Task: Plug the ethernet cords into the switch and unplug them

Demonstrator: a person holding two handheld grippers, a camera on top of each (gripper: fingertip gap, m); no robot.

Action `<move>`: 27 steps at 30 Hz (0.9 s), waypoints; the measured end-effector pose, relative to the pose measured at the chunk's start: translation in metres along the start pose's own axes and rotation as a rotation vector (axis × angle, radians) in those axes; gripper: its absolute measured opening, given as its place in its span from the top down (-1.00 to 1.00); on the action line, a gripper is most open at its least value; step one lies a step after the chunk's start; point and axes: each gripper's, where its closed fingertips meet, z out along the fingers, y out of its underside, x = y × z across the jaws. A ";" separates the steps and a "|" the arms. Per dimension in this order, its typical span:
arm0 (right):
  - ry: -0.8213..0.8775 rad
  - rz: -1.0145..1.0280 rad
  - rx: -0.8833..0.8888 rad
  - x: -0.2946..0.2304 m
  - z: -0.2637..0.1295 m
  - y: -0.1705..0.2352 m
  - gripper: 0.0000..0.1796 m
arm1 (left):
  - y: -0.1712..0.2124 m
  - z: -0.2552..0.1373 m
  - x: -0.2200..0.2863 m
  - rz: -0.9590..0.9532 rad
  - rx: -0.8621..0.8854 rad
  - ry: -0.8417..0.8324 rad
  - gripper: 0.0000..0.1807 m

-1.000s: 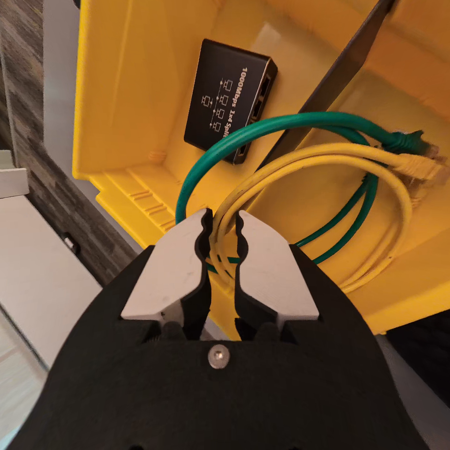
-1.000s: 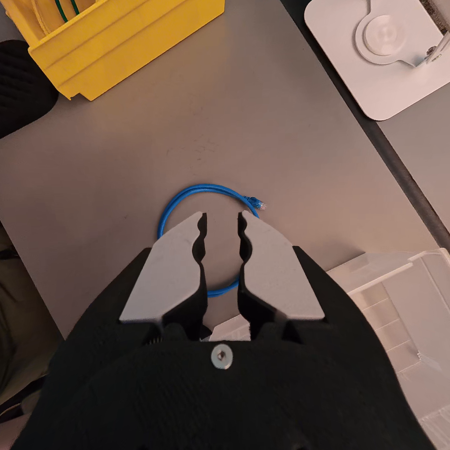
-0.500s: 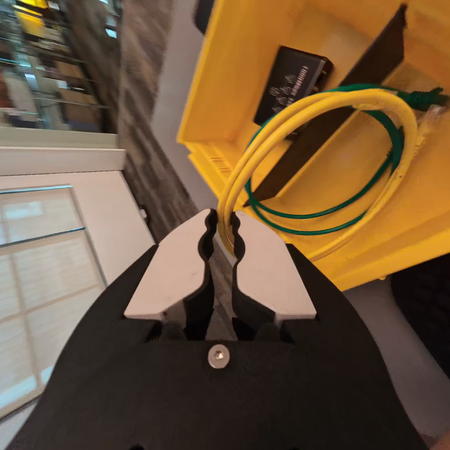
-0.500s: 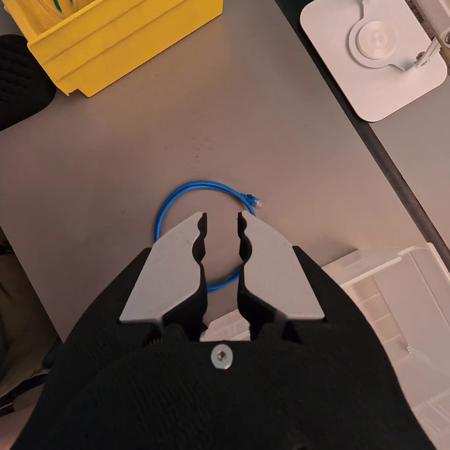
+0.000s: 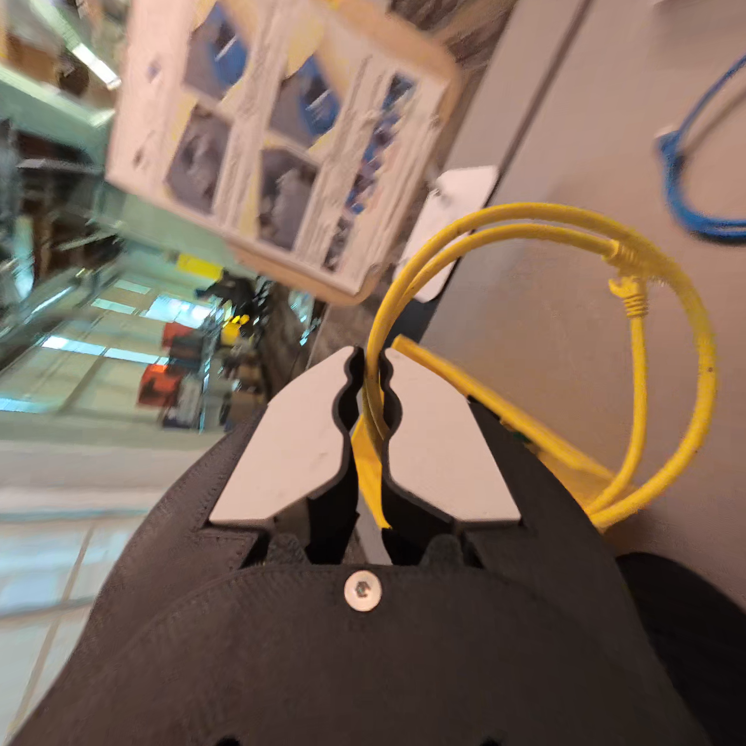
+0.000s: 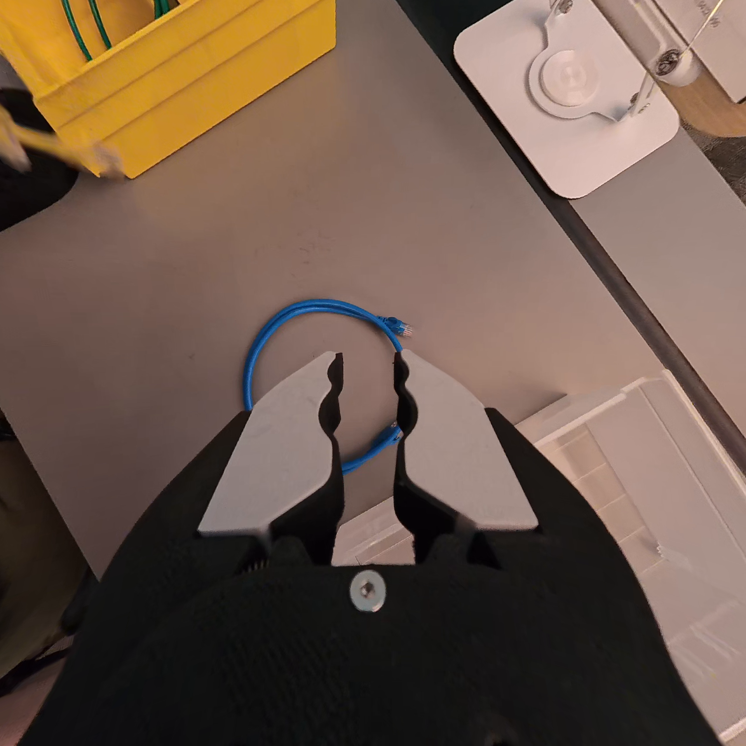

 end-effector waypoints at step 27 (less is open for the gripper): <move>0.085 0.071 0.020 0.028 -0.018 0.011 0.73 | -0.064 0.148 0.080 -0.257 0.116 0.290 0.40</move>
